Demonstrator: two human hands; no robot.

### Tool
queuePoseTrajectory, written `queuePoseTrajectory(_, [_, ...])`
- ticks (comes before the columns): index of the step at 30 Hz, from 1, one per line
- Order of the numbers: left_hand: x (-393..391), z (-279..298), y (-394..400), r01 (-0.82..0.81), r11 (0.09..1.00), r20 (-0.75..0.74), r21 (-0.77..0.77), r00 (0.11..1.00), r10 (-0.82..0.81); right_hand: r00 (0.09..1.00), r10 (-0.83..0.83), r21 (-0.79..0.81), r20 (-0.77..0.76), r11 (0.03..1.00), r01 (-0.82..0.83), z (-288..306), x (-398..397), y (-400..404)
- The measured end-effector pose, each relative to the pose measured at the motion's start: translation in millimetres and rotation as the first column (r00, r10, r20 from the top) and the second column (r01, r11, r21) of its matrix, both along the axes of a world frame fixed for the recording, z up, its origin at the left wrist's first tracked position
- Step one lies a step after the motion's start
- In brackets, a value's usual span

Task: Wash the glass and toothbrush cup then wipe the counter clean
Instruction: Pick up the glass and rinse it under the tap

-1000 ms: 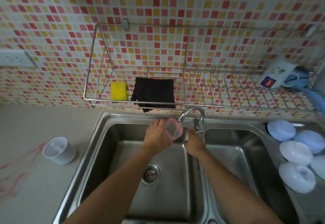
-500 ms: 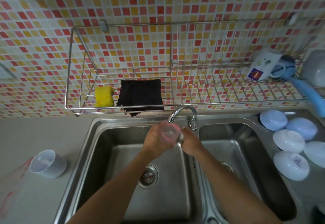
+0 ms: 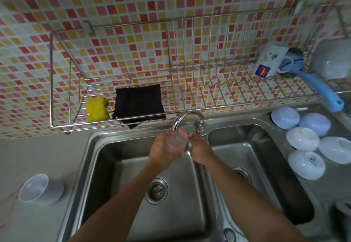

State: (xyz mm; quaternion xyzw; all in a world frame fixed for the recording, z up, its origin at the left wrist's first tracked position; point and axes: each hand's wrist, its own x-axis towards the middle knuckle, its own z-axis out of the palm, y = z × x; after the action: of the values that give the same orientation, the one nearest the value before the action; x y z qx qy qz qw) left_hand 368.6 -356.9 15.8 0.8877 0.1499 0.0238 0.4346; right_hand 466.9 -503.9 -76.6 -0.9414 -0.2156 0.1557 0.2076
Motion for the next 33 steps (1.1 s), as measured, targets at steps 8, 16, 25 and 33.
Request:
queuePoseTrajectory(8, [-7.3, -5.2, 17.9, -0.090, 0.995, 0.033, 0.041, 0.996, 0.089, 0.989, -0.146, 0.124, 0.031, 0.982, 0.141, 15.9, 21.3, 4.0])
queuePoseTrajectory(16, [-15.7, -25.5, 17.9, -0.053, 0.998, 0.014, 0.037, 0.999, 0.053, 0.900, -0.428, 0.524, -0.081, 0.750, 0.404, 19.6, 32.7, -22.9])
queuePoseTrajectory(25, [-23.5, -25.2, 9.7, -0.020, 0.981, -0.014, 0.194, 1.000, 0.023, 0.862, -0.500, 0.467, -0.078, 0.746, 0.475, 20.2, -1.0, -20.6])
queuePoseTrajectory(33, [-35.9, -48.8, 14.4, 0.164, 0.902, -0.235, 0.399, 0.969, -0.073, 0.978, -0.197, 0.019, 0.061, 0.980, 0.196, -37.2, -102.5, -44.6])
